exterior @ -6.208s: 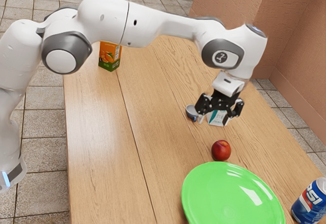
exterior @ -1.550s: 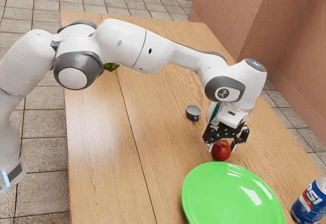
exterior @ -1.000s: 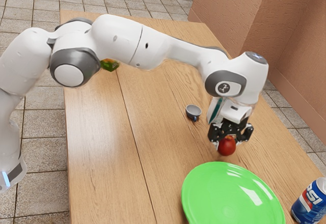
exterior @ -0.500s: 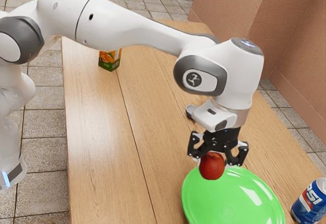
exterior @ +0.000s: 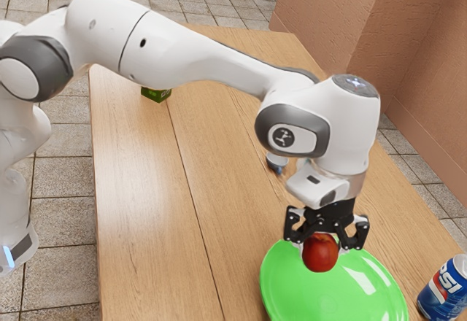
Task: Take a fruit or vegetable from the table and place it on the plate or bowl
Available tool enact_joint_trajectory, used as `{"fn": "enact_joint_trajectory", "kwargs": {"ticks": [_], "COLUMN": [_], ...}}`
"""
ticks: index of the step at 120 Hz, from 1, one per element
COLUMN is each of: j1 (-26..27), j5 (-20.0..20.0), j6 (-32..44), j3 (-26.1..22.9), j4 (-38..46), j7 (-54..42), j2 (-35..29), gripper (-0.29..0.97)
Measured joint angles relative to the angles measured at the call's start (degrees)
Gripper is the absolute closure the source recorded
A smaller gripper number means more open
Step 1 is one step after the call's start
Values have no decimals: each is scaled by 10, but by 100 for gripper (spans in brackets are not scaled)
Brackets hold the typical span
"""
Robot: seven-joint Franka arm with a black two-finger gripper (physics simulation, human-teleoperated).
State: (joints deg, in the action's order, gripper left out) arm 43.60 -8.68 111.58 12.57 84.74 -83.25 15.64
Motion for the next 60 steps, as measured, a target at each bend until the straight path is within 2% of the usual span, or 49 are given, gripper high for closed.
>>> {"fn": "enact_joint_trajectory", "kwargs": {"ticks": [21,42,47,55,60], "j1": [-5,-31,-60,-144,-194], "j5": [0,-1,-1,12,23], "j6": [19,20,-15,-99,-145], "j3": [-1,12,47,114,138], "j4": [-27,-51,-64,-98,-110], "j7": [5,7,6,0,-5], "j2": [55,58,24,-41,-63], "gripper": [12,4,3,2,1]}}
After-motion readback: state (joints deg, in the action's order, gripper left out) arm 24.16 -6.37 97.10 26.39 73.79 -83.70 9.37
